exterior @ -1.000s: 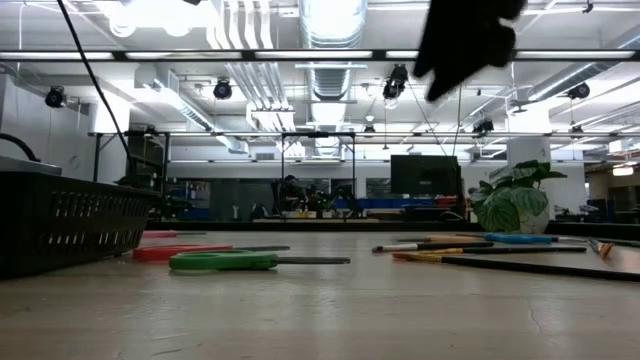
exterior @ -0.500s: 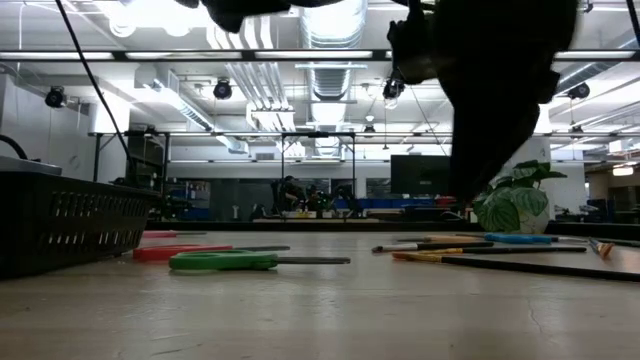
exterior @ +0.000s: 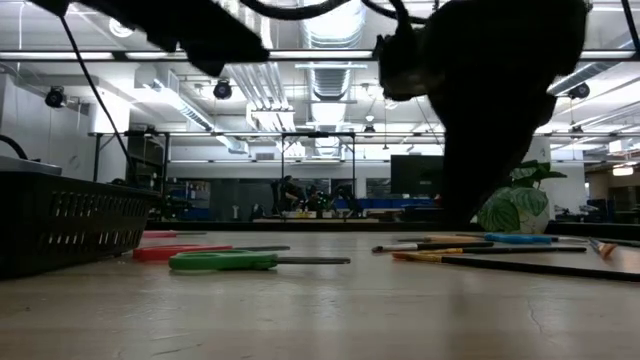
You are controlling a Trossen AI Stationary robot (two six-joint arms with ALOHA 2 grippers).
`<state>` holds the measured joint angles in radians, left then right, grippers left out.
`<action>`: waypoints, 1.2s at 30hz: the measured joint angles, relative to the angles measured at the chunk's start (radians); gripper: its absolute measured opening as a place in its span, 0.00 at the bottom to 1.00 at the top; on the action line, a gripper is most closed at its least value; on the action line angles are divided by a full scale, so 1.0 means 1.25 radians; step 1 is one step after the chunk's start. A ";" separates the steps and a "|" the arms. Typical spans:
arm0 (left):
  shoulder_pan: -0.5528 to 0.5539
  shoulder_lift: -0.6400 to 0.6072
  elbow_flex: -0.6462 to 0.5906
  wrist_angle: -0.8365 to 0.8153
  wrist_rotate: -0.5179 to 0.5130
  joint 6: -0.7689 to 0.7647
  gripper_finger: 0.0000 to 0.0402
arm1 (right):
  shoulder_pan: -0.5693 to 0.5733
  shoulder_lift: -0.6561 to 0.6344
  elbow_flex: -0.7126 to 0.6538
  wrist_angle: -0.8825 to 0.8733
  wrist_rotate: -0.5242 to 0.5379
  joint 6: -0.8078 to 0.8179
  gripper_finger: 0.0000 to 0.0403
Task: Pick & Place Paint Supplies
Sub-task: Put the gold paint brush into the transparent bin
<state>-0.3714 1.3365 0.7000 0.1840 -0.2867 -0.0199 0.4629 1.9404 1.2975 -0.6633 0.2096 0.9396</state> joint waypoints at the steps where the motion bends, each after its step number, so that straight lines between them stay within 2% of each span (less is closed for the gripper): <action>1: 0.000 0.000 -0.008 0.002 -0.001 -0.007 0.33 | -0.001 0.004 0.001 0.000 0.000 0.000 0.63; 11: 0.000 0.000 -0.045 0.014 0.000 -0.032 0.33 | -0.006 0.065 0.004 -0.009 -0.003 0.005 0.63; 21: 0.000 0.000 -0.045 0.029 0.000 -0.032 0.33 | -0.006 0.059 0.004 -0.009 -0.005 0.009 0.61; 25: 0.000 0.000 -0.045 0.029 0.000 -0.030 0.33 | -0.006 0.059 0.004 -0.008 -0.005 0.008 0.49; 36: -0.001 0.000 -0.045 0.029 0.000 -0.030 0.33 | -0.009 0.059 0.004 -0.011 -0.002 0.003 0.05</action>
<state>-0.3721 1.3365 0.6441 0.2198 -0.2871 -0.0578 0.4515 2.0140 1.3025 -0.6769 0.2074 0.9428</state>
